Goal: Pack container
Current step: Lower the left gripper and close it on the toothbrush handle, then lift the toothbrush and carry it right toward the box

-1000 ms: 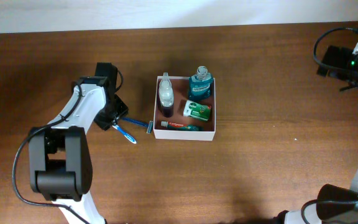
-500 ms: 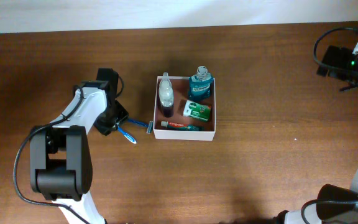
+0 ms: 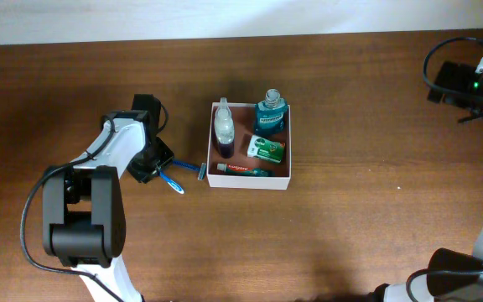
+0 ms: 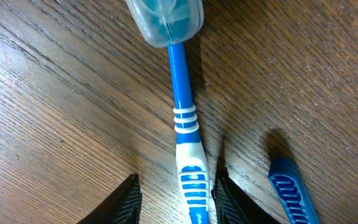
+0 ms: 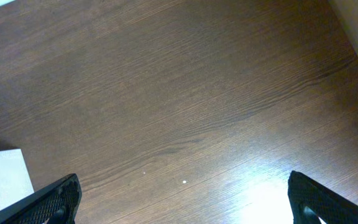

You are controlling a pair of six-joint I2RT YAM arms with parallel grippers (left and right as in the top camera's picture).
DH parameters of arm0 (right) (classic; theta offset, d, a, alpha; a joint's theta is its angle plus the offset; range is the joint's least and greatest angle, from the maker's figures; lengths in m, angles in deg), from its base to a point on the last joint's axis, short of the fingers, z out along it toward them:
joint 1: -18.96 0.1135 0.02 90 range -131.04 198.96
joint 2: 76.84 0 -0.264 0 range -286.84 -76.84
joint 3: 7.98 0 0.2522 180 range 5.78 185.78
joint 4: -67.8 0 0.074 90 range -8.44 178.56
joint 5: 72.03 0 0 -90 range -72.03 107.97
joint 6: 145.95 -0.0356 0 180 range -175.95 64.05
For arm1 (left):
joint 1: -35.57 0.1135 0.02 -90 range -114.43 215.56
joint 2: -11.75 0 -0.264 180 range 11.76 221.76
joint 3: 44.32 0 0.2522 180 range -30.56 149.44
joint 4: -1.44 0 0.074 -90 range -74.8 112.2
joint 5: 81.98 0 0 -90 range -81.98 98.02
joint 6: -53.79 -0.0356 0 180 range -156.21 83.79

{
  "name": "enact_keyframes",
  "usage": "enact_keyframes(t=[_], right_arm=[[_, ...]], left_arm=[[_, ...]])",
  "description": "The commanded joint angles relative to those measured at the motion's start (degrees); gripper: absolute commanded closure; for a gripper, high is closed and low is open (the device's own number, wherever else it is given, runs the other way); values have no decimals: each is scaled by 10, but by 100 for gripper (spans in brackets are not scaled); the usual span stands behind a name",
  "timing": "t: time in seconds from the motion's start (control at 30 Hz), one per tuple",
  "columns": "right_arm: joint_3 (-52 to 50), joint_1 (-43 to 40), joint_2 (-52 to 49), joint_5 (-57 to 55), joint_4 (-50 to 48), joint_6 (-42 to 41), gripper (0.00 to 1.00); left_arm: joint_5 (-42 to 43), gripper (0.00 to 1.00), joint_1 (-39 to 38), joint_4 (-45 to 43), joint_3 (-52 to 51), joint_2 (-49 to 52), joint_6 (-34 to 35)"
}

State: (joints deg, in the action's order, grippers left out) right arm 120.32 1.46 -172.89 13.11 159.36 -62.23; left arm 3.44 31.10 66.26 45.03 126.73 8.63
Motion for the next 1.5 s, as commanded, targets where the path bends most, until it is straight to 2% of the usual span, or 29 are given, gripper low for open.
enact_keyframes(t=[0.0,0.13,0.23,0.43,0.53,0.63,0.83,1.13,1.3,1.47], right_arm=[[4,-2,-3,3,-1,-7,1],[4,-2,-3,3,-1,-7,1],[4,-2,-3,3,-1,-7,1],[4,-2,-3,3,-1,-7,1],[4,-2,-3,3,-1,-7,1],[4,-2,-3,3,-1,-7,2],[4,-2,-3,3,-1,-7,1],[4,-2,-3,3,-1,-7,1],[4,-2,-3,3,-1,-7,2],[4,-2,-3,3,-1,-7,1]], left_arm=[[-8,61,0,-9,-5,24,2],[-8,70,2,-9,-5,24,1],[-8,84,3,-9,-5,24,1],[-9,91,15,6,-3,24,0],[-9,100,27,10,3,24,-45],[-8,99,43,22,22,24,-99],[-8,99,76,86,115,23,-158],[0,100,65,144,366,23,-335],[101,100,35,132,469,23,-449],[226,100,-2,128,507,23,-560]])
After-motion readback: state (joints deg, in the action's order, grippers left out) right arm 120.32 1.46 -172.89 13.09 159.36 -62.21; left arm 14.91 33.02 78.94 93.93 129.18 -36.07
